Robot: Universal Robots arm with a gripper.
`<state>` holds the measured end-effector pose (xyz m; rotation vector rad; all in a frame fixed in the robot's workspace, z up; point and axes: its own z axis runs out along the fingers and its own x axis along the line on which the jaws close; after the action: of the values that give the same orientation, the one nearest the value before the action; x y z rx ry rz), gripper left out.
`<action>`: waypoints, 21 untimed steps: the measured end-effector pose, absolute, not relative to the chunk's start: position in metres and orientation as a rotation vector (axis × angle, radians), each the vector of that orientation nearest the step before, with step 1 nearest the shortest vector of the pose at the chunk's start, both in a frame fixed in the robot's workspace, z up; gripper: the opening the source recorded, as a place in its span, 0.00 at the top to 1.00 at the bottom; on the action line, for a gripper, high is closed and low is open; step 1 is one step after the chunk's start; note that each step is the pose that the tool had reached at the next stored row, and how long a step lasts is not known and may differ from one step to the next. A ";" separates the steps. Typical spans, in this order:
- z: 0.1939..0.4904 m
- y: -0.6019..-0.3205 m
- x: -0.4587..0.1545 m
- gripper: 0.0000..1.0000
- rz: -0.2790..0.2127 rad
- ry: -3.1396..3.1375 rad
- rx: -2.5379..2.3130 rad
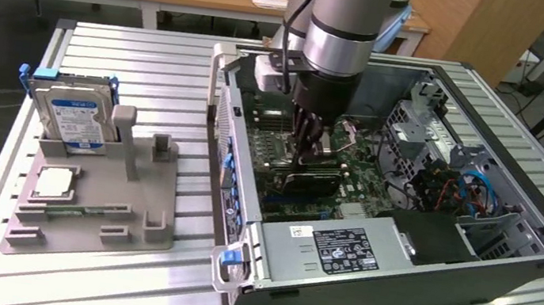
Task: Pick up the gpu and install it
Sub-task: 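Press down on the gpu until it lock into place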
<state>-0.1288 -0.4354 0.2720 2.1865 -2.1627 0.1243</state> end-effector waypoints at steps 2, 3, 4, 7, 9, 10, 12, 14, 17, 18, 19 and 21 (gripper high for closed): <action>0.272 -0.435 -0.129 0.89 0.124 -2.163 2.187; 0.272 -0.435 -0.129 0.89 0.118 -2.166 2.189; 0.272 -0.435 -0.129 0.89 0.110 -2.172 2.192; 0.272 -0.436 -0.128 0.89 0.105 -2.174 2.193; 0.272 -0.438 -0.128 0.89 0.104 -2.173 2.193; 0.272 -0.438 -0.128 0.89 0.103 -2.173 2.193; 0.272 -0.438 -0.128 0.89 0.103 -2.173 2.192; 0.270 -0.439 -0.128 0.89 0.103 -2.173 2.193; 0.268 -0.439 -0.128 0.89 0.103 -2.173 2.192; 0.268 -0.439 -0.128 0.89 0.103 -2.173 2.192; 0.268 -0.439 -0.128 0.89 0.103 -2.173 2.192; 0.267 -0.439 -0.128 0.89 0.103 -2.173 2.193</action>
<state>-0.1279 -0.4391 0.2675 2.1925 -2.1733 0.1035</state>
